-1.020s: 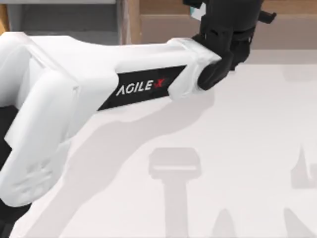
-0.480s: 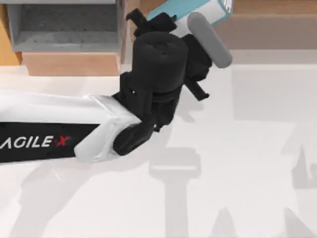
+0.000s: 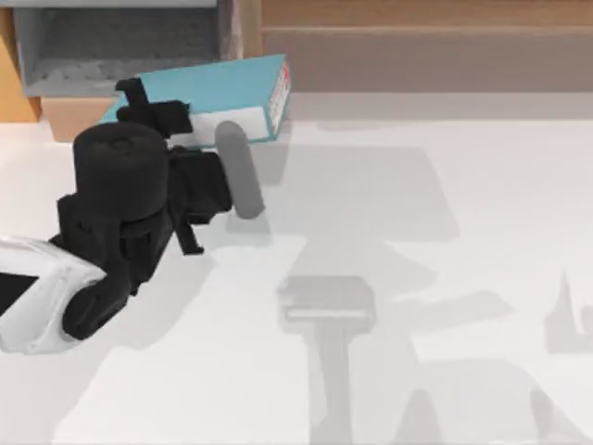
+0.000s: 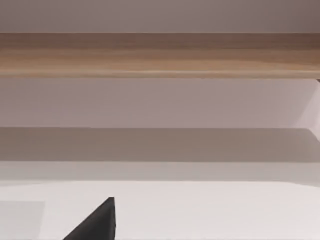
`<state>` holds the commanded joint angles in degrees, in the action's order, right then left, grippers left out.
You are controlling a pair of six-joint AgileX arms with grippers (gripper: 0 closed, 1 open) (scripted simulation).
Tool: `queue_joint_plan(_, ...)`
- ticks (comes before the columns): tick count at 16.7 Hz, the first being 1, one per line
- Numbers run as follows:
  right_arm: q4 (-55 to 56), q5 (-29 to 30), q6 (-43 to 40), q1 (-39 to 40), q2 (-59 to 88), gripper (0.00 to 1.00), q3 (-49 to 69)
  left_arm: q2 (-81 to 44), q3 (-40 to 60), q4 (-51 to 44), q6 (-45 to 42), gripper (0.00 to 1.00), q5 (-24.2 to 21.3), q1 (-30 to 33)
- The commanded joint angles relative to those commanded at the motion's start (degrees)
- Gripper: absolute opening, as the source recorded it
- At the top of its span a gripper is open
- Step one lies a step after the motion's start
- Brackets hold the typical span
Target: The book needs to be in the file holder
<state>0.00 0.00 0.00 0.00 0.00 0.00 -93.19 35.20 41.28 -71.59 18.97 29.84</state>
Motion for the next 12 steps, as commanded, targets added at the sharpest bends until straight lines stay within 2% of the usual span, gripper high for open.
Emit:
queue_joint_plan(6, 0.0, 0.0, 0.0, 0.0, 0.0, 1.00, 0.0, -4.2, 3.5, 2.6, -12.9, 0.00, -6.3, -14.1)
queue_joint_plan(9, 0.0, 0.0, 0.0, 0.0, 0.0, 1.00, 0.0, -7.7, 6.6, 2.8, -15.7, 0.00, -8.5, -16.4)
queue_joint_plan(12, 0.0, 0.0, 0.0, 0.0, 0.0, 1.00, 0.0, -8.3, 7.0, 2.8, -16.1, 0.00, -8.9, -16.5)
